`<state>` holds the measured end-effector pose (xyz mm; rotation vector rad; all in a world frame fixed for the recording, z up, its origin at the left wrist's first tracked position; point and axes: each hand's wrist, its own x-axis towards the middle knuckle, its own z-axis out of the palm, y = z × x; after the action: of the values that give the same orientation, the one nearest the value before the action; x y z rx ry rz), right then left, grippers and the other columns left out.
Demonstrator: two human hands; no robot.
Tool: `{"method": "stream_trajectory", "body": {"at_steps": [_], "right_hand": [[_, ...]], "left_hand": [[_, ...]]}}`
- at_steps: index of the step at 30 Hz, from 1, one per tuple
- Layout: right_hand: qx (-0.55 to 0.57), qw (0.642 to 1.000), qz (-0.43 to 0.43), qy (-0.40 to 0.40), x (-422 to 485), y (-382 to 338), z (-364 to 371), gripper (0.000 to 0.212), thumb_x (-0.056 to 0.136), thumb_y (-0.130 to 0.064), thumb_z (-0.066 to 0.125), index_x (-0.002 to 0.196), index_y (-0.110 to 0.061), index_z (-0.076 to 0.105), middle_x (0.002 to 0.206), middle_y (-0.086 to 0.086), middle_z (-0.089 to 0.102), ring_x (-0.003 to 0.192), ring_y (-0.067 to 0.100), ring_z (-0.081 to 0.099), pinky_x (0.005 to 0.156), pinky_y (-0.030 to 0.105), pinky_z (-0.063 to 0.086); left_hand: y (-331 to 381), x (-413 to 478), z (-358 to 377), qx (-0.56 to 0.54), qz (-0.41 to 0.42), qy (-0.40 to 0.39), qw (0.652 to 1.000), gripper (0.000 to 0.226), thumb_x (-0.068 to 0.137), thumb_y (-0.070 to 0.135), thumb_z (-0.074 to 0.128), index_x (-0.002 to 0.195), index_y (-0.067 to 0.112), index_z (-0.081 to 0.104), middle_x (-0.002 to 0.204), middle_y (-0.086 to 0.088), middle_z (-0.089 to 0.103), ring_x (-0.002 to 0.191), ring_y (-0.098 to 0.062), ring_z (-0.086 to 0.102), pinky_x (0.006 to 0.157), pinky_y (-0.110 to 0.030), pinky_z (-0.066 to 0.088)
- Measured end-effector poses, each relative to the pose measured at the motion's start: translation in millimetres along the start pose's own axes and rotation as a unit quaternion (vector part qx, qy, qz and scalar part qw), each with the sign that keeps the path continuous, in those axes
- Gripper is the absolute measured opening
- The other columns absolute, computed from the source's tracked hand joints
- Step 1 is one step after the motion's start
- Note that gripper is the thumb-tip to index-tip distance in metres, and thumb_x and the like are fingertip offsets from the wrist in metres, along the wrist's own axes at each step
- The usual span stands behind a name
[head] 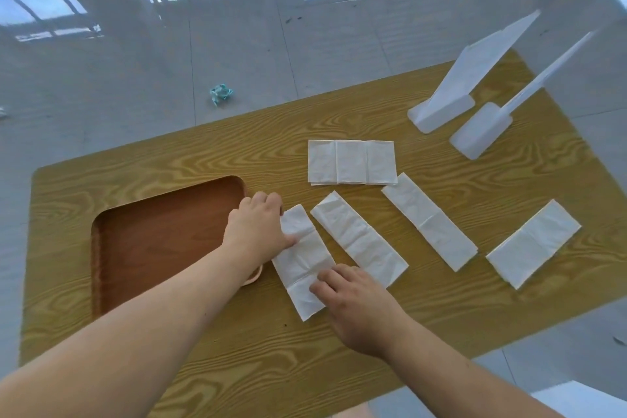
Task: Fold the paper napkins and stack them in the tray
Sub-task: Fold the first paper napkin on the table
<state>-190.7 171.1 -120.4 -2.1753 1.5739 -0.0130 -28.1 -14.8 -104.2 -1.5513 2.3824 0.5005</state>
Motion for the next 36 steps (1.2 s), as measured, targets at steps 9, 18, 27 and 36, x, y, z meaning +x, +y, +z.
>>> {"method": "stream_trajectory", "body": {"at_steps": [9,18,27,36], "right_hand": [[-0.009,0.999,0.040,0.010,-12.5,-3.7,10.3,0.043,0.092,-0.025,0.054,0.134,-0.021,0.048,0.146,0.008,0.052,0.134,0.031,0.047,0.113,0.046,0.041],[0.016,0.998,0.048,0.023,-7.2,-4.3,7.3,0.044,0.092,-0.026,0.054,0.136,-0.021,0.047,0.140,0.005,0.056,0.127,0.030,0.051,0.107,0.046,0.047],[0.024,0.998,0.036,0.047,-15.3,-2.1,3.7,0.032,0.093,-0.027,0.044,0.122,-0.023,0.055,0.118,-0.002,0.060,0.105,0.022,0.054,0.092,0.039,0.050],[0.027,0.999,0.033,0.011,-15.3,1.2,5.1,0.033,0.094,-0.026,0.044,0.124,-0.021,0.057,0.118,-0.001,0.061,0.104,0.023,0.053,0.094,0.039,0.049]], "left_hand": [[2.2,15.0,3.2,0.047,-0.008,-0.056,0.997,0.051,0.078,0.072,0.071,0.106,0.030,0.063,0.116,0.002,0.060,0.111,-0.023,0.052,0.087,-0.040,0.046],[4.1,-5.8,-1.6,-0.222,0.067,-0.067,0.970,0.034,0.082,0.034,0.075,0.105,0.038,0.051,0.081,0.010,0.071,0.068,-0.004,0.065,0.055,-0.024,0.048],[-0.4,-32.1,-2.8,-0.234,0.037,-0.049,0.970,0.034,0.087,0.070,0.062,0.090,0.036,0.065,0.075,0.005,0.071,0.061,-0.002,0.059,0.055,-0.026,0.048],[8.3,-18.0,20.3,0.040,0.060,-0.059,0.996,0.036,0.087,0.062,0.069,0.104,0.031,0.063,0.111,0.006,0.058,0.109,-0.019,0.053,0.088,-0.036,0.052]]}}
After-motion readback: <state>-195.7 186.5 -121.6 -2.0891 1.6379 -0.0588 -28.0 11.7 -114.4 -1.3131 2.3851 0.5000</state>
